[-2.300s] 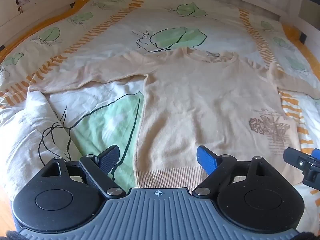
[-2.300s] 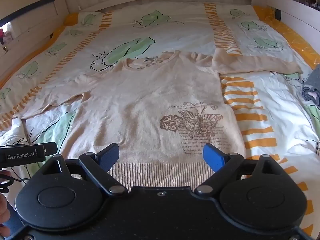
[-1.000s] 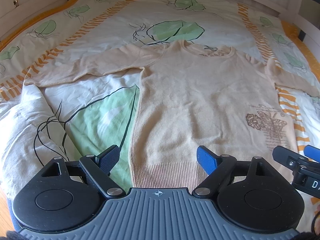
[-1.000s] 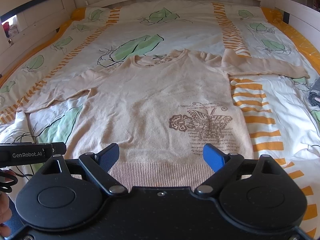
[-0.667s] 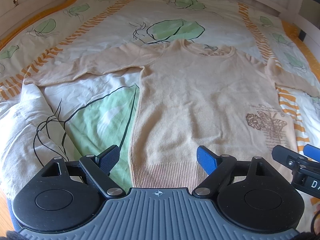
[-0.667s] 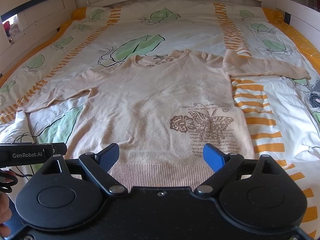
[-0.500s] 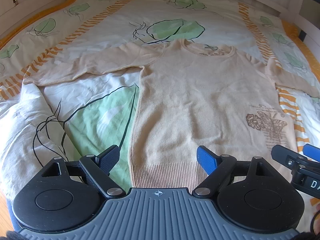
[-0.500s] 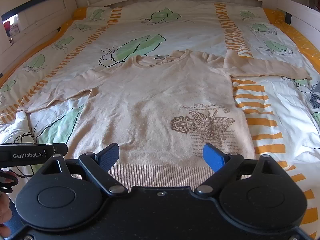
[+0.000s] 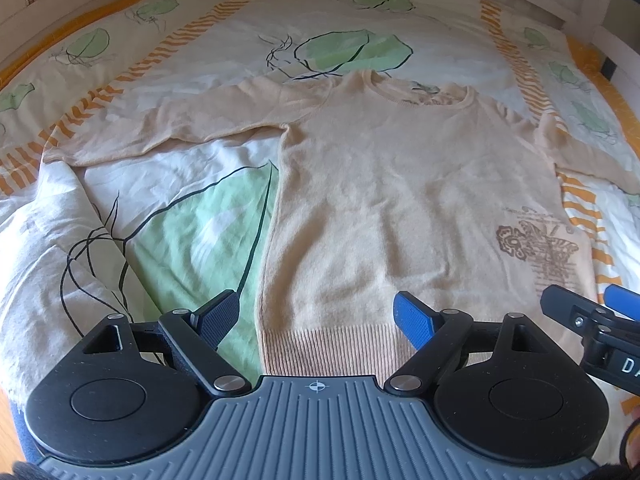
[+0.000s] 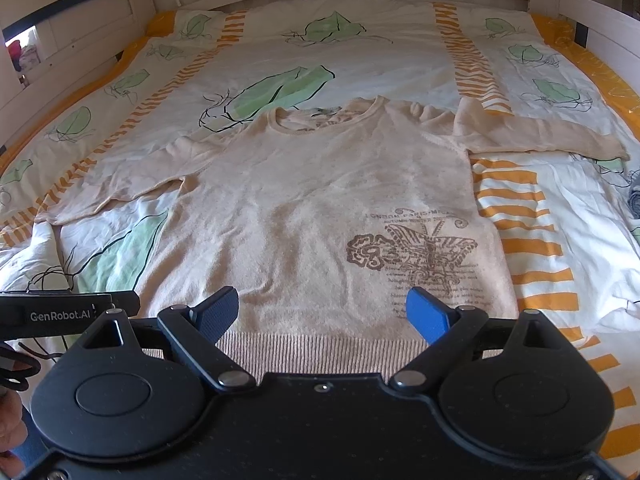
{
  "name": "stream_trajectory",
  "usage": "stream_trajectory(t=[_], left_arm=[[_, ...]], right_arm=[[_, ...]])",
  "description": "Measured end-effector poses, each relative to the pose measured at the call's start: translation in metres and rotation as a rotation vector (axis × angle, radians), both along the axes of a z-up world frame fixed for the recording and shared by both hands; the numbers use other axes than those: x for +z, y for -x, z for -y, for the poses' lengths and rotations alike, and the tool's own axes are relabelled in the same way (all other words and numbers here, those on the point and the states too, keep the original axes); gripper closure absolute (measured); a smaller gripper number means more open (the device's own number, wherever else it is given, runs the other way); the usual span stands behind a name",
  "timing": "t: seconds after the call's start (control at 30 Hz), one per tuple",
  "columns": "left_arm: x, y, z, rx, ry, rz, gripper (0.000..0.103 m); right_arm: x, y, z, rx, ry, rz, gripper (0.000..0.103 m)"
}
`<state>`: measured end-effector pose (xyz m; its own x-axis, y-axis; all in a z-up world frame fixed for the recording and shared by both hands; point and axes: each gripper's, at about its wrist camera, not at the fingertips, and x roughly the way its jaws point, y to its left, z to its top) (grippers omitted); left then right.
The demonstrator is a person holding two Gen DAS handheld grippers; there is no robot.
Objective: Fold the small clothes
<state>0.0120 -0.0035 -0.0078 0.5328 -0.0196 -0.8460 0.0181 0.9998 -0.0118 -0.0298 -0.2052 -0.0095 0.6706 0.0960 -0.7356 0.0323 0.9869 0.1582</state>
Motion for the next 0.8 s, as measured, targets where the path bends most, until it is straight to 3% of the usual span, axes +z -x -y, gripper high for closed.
stream_trajectory(t=[0.37, 0.6, 0.67, 0.8], left_arm=[[-0.01, -0.012, -0.008, 0.007, 0.024, -0.007, 0.019], [-0.013, -0.028, -0.003, -0.045, -0.063, 0.088, 0.019], [-0.013, -0.034, 0.0, -0.064, -0.08, 0.11, 0.019], [-0.012, -0.049, 0.005, -0.091, -0.027, 0.145, 0.018]], right_arm=[[-0.007, -0.012, 0.003, -0.017, -0.016, 0.017, 0.011], [-0.023, -0.033, 0.057, -0.113, -0.222, 0.034, 0.011], [-0.025, -0.045, 0.074, -0.156, -0.182, 0.017, 0.011], [-0.024, -0.074, 0.112, -0.187, -0.055, -0.005, 0.01]])
